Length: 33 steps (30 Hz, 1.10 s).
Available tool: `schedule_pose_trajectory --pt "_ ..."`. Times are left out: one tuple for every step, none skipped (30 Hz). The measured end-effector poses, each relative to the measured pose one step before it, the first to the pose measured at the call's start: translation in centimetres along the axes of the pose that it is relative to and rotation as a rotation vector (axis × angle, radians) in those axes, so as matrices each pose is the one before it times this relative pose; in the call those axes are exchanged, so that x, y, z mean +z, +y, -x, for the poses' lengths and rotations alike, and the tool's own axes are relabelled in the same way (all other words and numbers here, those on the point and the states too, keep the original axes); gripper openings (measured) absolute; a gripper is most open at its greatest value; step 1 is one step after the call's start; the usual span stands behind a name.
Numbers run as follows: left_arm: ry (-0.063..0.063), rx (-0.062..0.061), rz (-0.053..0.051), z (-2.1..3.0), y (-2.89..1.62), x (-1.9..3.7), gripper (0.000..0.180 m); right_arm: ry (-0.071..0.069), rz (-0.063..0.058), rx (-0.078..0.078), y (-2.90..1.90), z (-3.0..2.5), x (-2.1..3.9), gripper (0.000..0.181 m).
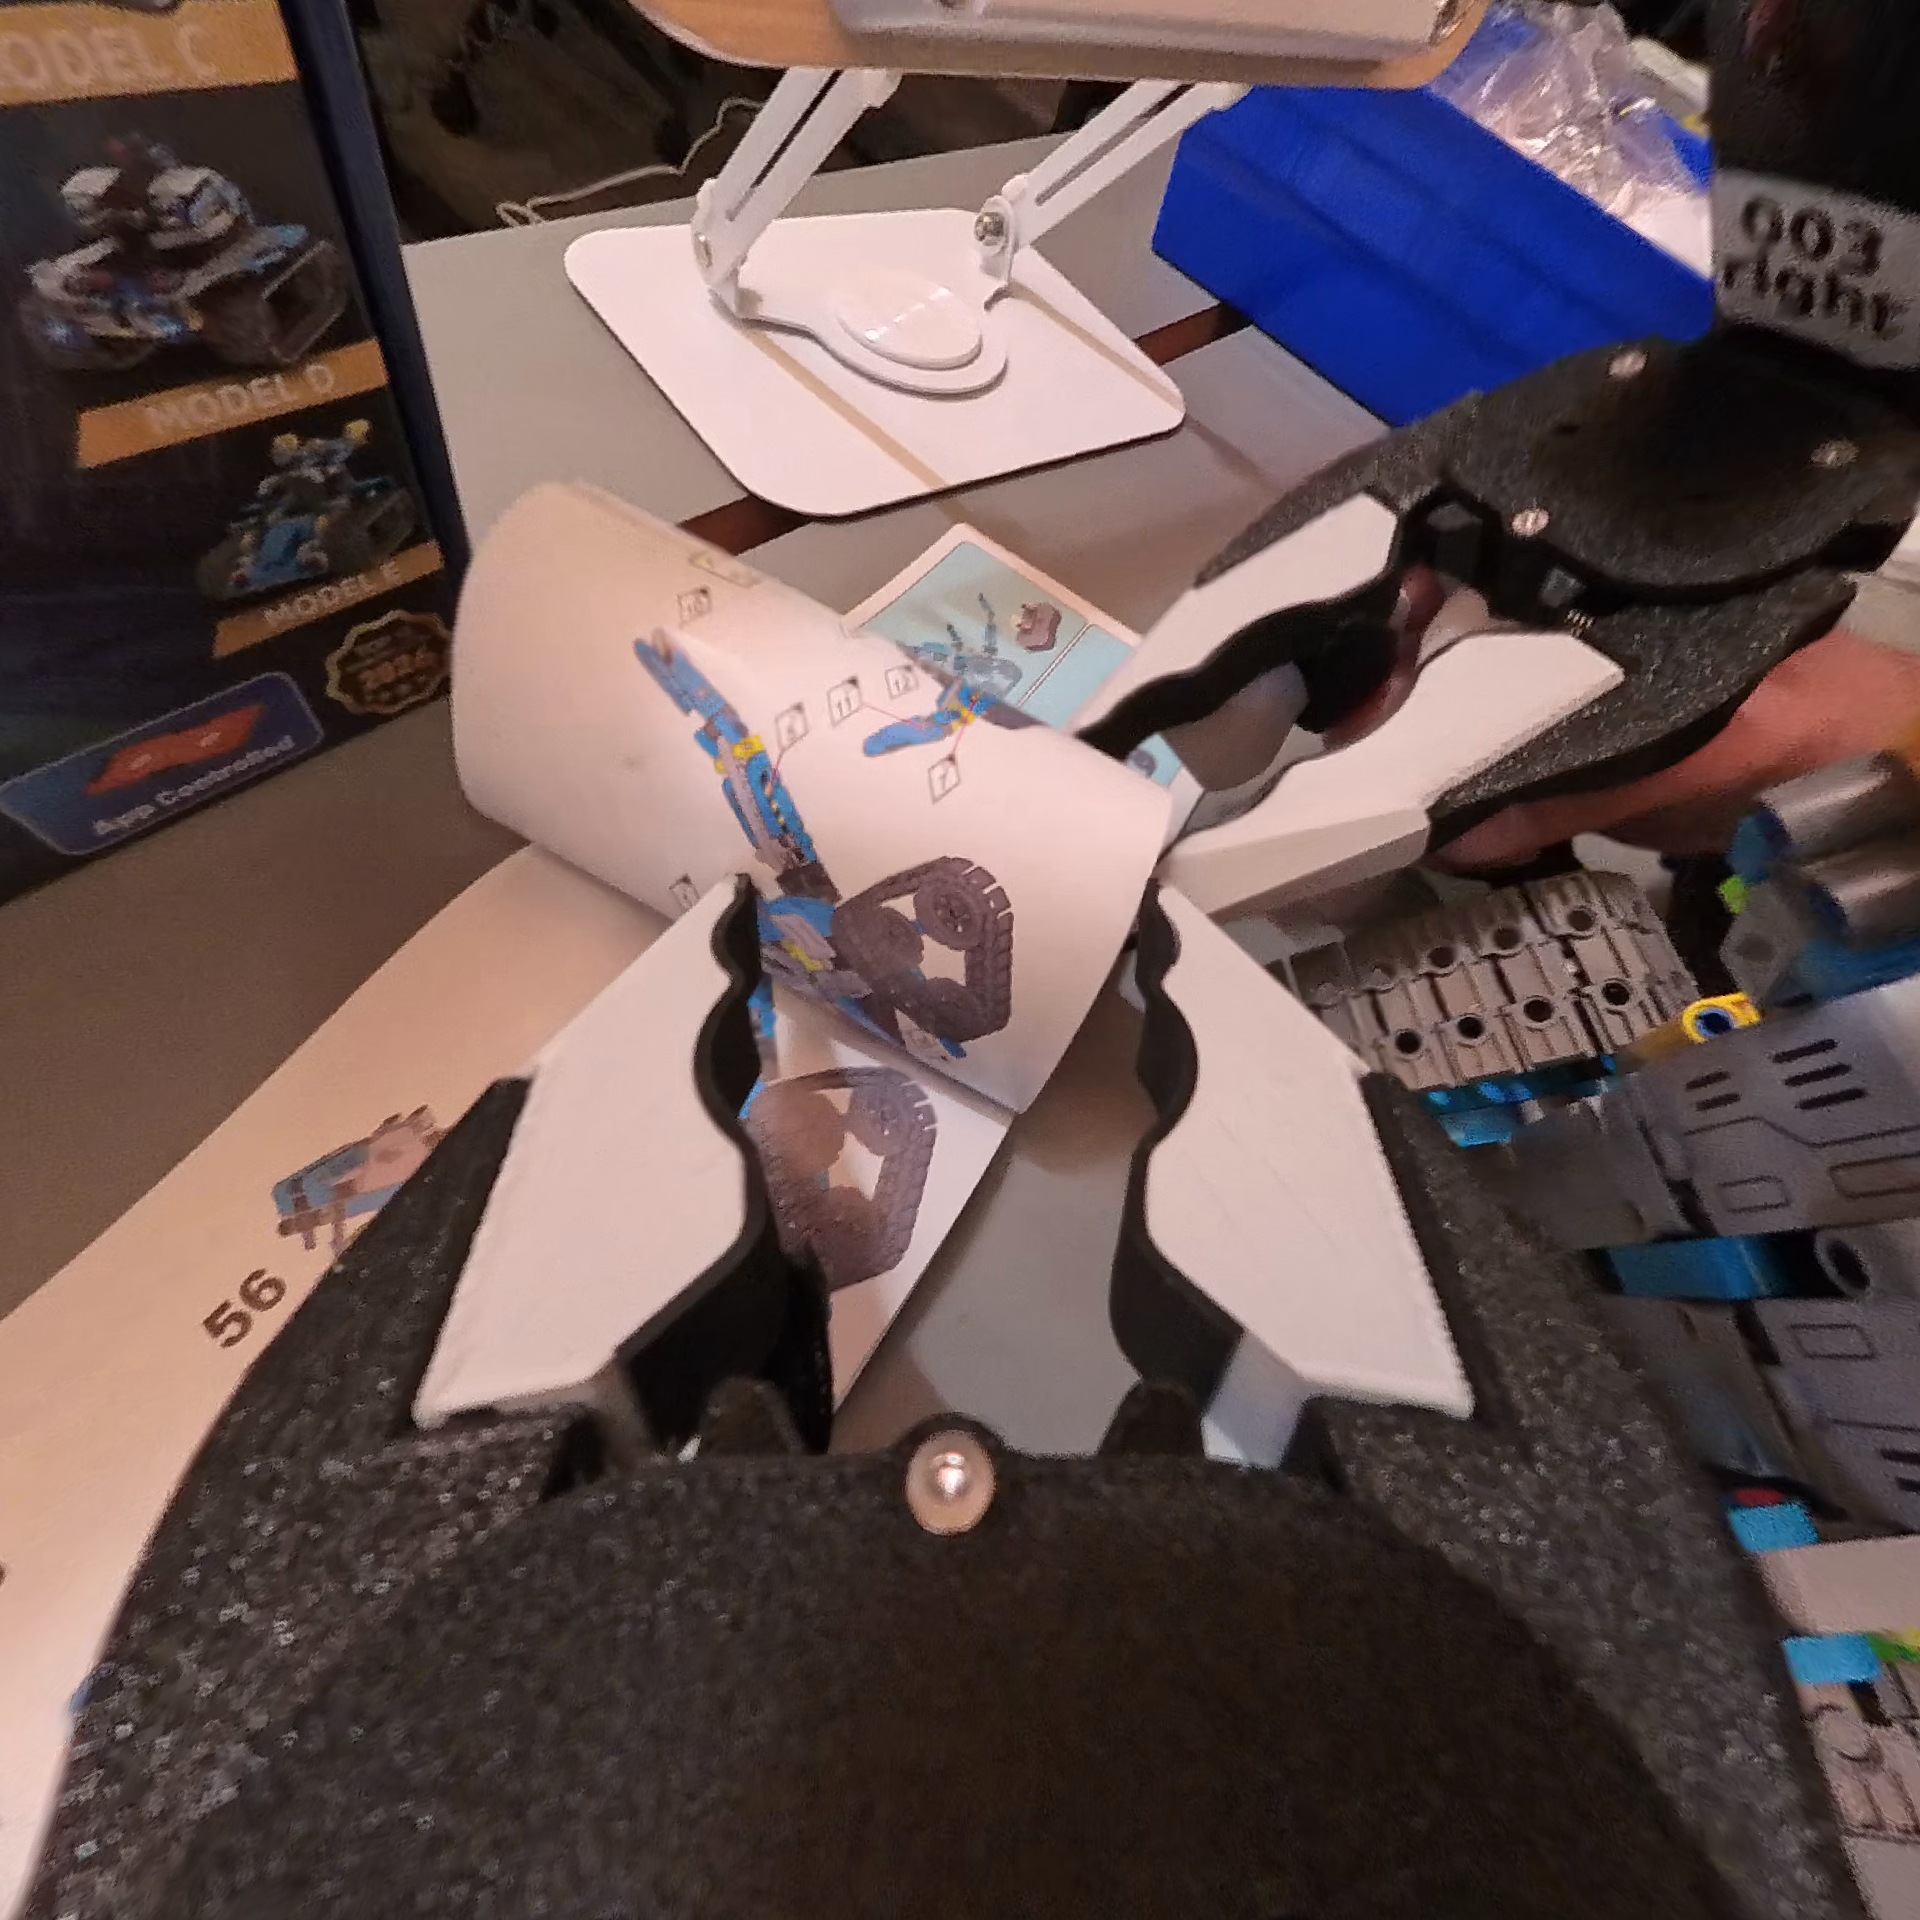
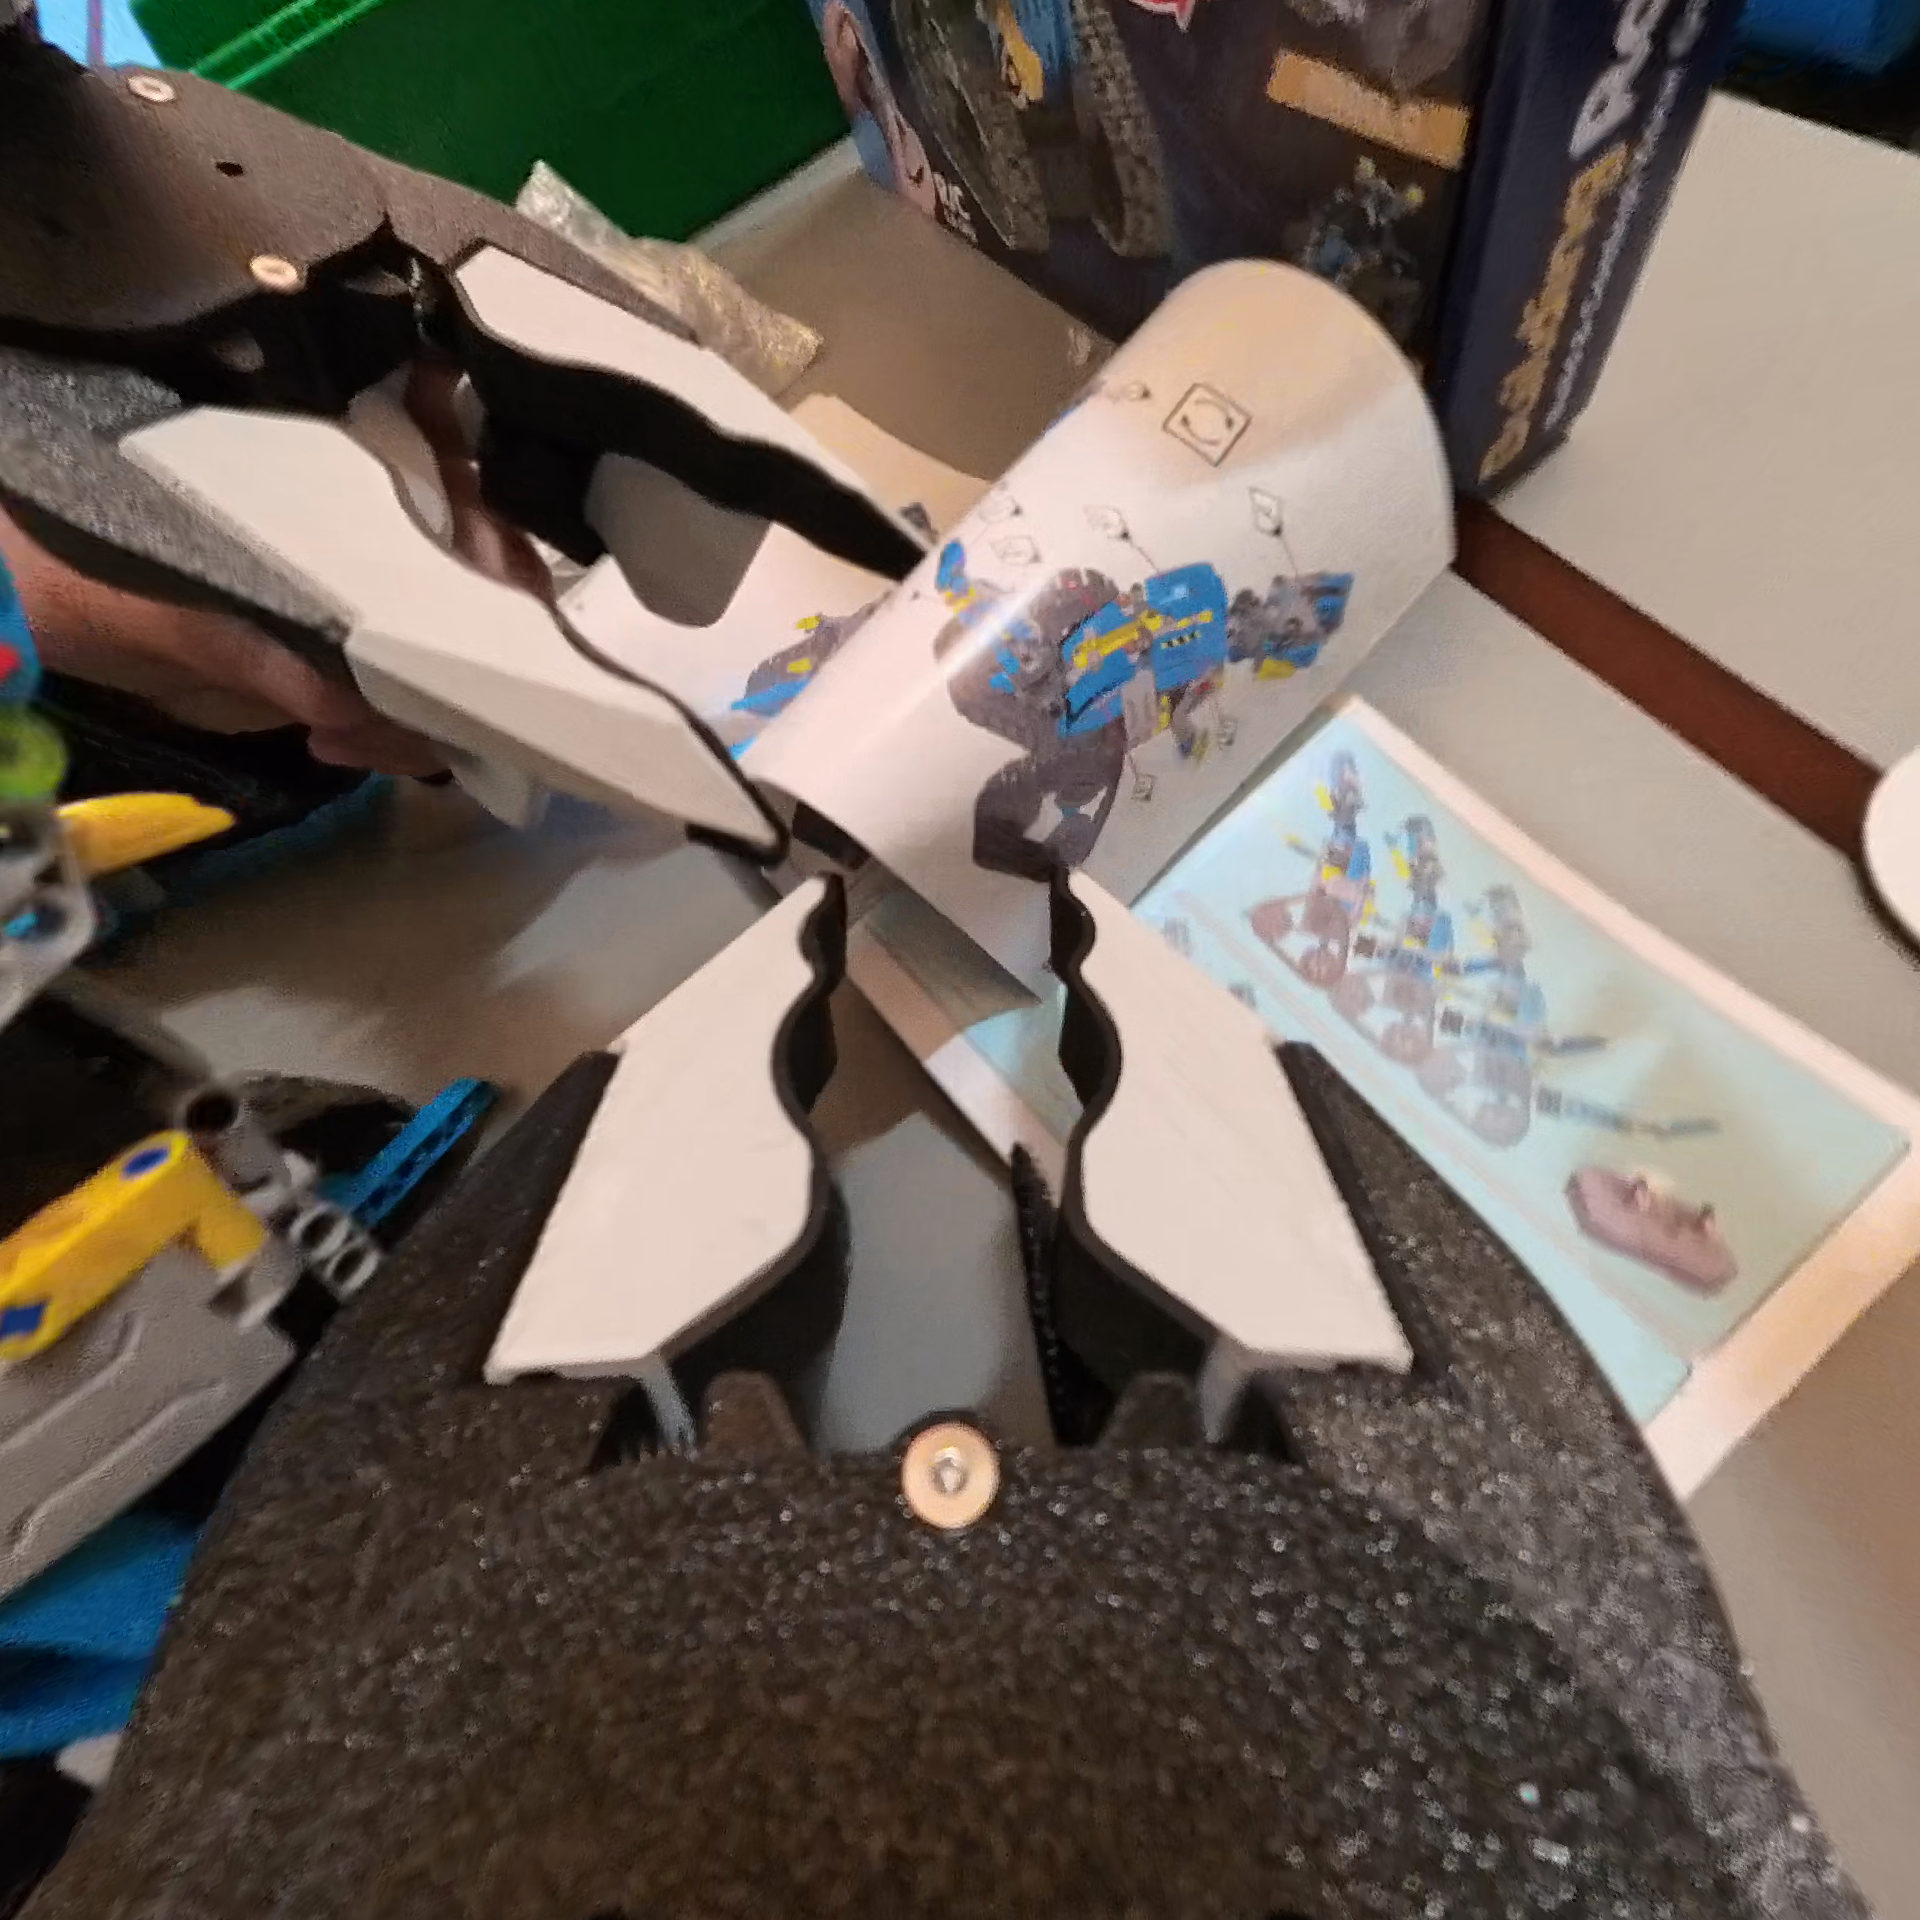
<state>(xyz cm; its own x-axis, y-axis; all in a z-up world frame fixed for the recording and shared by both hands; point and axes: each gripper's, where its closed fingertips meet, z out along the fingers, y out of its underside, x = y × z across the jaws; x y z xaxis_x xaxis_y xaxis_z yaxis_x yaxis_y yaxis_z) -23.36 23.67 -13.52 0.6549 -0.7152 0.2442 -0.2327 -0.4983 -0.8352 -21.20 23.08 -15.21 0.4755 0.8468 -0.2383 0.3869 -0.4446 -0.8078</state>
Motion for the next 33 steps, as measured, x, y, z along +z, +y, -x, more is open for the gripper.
schedule_pose_trajectory --pt "-0.0272 -0.0041 0.005 0.419 0.095 -0.095 0.072 -0.0087 0.0071 -0.0167 -0.465 0.079 0.476 0.039" --pt "-0.0306 -0.014 0.0037 0.528 0.071 -0.191 0.071 -0.0016 0.0134 -0.0153 -0.315 0.067 0.421 0.034" --pt "-0.026 -0.0195 0.0017 0.524 0.062 -0.285 0.073 0.0063 0.0164 -0.0224 -0.249 0.063 0.315 0.033" --pt "-0.0296 -0.0159 -0.0035 0.591 0.059 -0.39 0.073 0.0069 0.003 -0.0245 -0.392 0.142 0.023 0.035" --pt "-0.0369 -0.0086 -0.0049 0.719 0.101 -0.446 0.071 0.0024 -0.0204 -0.0156 -0.584 0.233 -0.275 0.036" --pt "-0.0298 -0.0022 -0.002 0.632 0.188 -0.438 0.068 0.0006 -0.0258 -0.0045 -0.531 0.176 -0.489 0.036" --pt "-0.0192 -0.0012 0.0006 0.491 0.234 -0.423 0.068 0.0012 -0.0162 0.0002 -0.273 0.038 -0.625 0.039" --pt "-0.0171 -0.0042 0.0036 0.461 0.268 -0.375 0.067 0.0112 -0.0112 0.004 -0.09 -0.219 -0.729 0.043" --pt "-0.0198 -0.0073 0.004 0.516 0.262 -0.366 0.066 0.0215 -0.0083 0.0068 0.112 -0.513 -0.787 0.046" --pt "-0.0192 -0.0093 0.0026 0.505 0.228 -0.348 0.066 0.0307 -0.0038 0.0131 0.341 -0.81 -0.807 0.047" --pt "-0.011 -0.01 0.0022 0.385 0.209 -0.355 0.065 0.0371 0.0017 0.0215 0.549 -1.056 -0.723 0.047" --pt "-0.0011 -0.0121 -0.0015 0.241 0.173 -0.389 0.065 0.0396 0.0125 0.0242 0.798 -1.197 -0.48 0.046" --pt "0.0026 -0.0175 -0.0031 0.196 0.175 -0.399 0.065 0.0384 0.0289 0.0147 1.021 -1.187 -0.127 0.046" --pt "0.004 -0.0208 -0.0006 0.198 0.237 -0.359 0.063 0.0393 0.0423 -0.0009 1.181 -1.101 0.213 0.047" --pt "0.0038 -0.0244 0.0033 0.238 0.298 -0.309 0.061 0.0454 0.0464 -0.0042 1.173 -0.998 0.412 0.049" --pt "0.0039 -0.0307 0.0056 0.278 0.328 -0.268 0.057 0.0269 0.0398 -0.0041 0.932 -0.459 0.506 0.052" --pt "0.0079 -0.0368 -0.0005 0.253 0.188 -0.279 0.053 0.0071 0.0208 -0.003 0.524 0.029 0.497 0.054" --pt "0.0107 -0.0391 -0.0121 0.219 -0.028 -0.353 0.05 0.0095 0.016 -0.0002 0.403 0.091 0.452 0.053" --pt "0.0088 -0.0369 -0.0193 0.236 -0.168 -0.428 0.046 0.0142 0.0233 -0.0036 0.515 0.05 0.381 0.053" --pt "0.0065 -0.0336 -0.0219 0.259 -0.241 -0.464 0.044 0.0199 -0.0092 -0.0084 0.075 0.004 0.043 0.052" --pt "0.009 -0.0311 -0.0232 0.228 -0.273 -0.481 0.038 0.0107 -0.0064 0.0002 0.133 0.04 -0.089 0.052" --pt "0.0155 -0.0301 -0.0223 0.135 -0.251 -0.436 0.023 0.003 -0.0038 0.0132 0.158 0.011 -0.143 0.052" --pt "0.0129 -0.0316 -0.0155 0.184 -0.155 -0.333 0.017 -0.0004 0.0006 0.0079 0.225 0.018 -0.209 0.052" --pt "0.0022 -0.028 -0.0041 0.352 0.031 -0.226 0.008 0.0043 0.0038 0.0027 0.249 -0.056 -0.252 0.052" --pt "0.0019 -0.0185 0.0068 0.346 0.195 -0.124 0.0 0.0063 0.0072 0.0041 0.269 -0.075 -0.262 0.052" --pt "0.0104 -0.01 0.0142 0.162 0.308 -0.013 0.0 0.0046 0.0052 0.0043 0.238 -0.046 -0.242 0.052" --pt "0.011 -0.0042 0.0149 0.065 0.325 0.055 0.0 0.0026 0.0005 0.005 0.199 -0.022 -0.191 0.052" --pt "0.0009 0.0002 0.0123 0.118 0.282 0.071 0.0 0.0017 -0.0006 0.0053 0.154 -0.008 -0.154 0.052" --pt "-0.0063 0.004 0.0121 0.163 0.231 0.066 0.0 0.0027 0.003 -0.0002 0.138 -0.002 -0.127 0.052" --pt "-0.008 0.0071 0.0115 0.136 0.154 0.019 0.0 0.0023 0.005 -0.0029 0.108 0.016 -0.1 0.052" --pt "-0.0074 0.0141 0.0138 0.115 0.117 -0.041 0.0 0.0 0.0031 -0.0031 0.1 0.01 -0.076 0.052" --pt "-0.0106 0.0222 0.0206 0.12 0.185 -0.018 0.0 -0.0021 -0.0023 0.0009 0.057 0.046 -0.055 0.052" --pt "-0.0287 0.023 0.023 0.38 0.223 -0.029 0.0 -0.0015 -0.0069 0.0014 0.045 0.033 -0.018 0.052"
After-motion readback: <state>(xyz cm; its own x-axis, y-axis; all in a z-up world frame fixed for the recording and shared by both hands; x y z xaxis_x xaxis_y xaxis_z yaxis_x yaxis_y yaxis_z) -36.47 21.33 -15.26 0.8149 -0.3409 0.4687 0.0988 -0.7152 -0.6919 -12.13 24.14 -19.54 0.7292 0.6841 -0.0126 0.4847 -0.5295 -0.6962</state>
